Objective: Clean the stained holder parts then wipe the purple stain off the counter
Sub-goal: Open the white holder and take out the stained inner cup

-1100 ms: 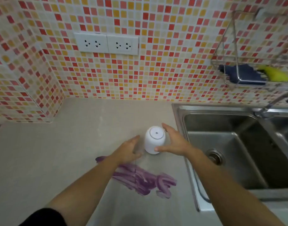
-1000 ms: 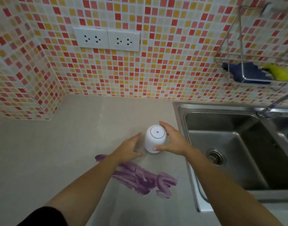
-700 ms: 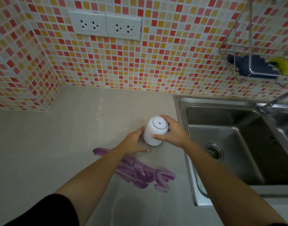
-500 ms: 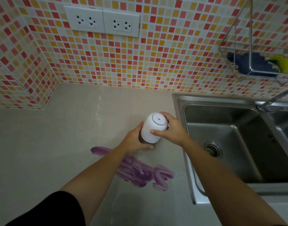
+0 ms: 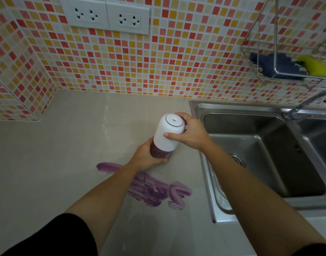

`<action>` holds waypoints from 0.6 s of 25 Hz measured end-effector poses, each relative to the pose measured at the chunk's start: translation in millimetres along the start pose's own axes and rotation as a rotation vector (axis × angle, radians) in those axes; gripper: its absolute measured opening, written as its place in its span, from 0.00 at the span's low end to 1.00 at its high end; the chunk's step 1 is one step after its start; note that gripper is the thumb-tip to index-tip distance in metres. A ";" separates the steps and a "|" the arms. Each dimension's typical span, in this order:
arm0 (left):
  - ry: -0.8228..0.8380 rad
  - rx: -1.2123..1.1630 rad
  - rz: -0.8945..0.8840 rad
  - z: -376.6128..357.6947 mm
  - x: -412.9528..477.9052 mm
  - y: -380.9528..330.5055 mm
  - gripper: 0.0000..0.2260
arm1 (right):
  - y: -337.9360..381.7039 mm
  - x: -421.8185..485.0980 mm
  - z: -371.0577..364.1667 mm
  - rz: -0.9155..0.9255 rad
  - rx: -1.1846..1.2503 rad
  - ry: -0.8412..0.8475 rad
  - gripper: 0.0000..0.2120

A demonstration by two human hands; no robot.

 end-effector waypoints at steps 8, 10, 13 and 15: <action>-0.042 -0.075 0.036 13.3 -3.8 1.8 0.39 | -3.5 -8.4 18.7 -0.049 0.316 -0.132 0.26; -0.070 -0.071 0.040 21.0 -5.2 2.8 0.36 | -20.0 -13.3 19.0 -0.140 0.583 -0.166 0.28; -0.104 -0.060 0.062 33.6 -6.8 7.3 0.32 | -45.6 -20.9 11.4 -0.222 1.093 -0.191 0.38; -0.126 -0.057 0.087 43.4 -8.1 11.6 0.31 | -60.5 -24.4 2.5 -0.264 1.306 -0.215 0.40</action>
Point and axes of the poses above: each hand's wrist, its own x-axis towards the middle knuckle, its own z-axis out of the back of the hand, y = z × x, the point moved 2 cm from there along x, towards the middle knuckle, and after that the axes turned 15 degrees about x, right-handed, at the moved point
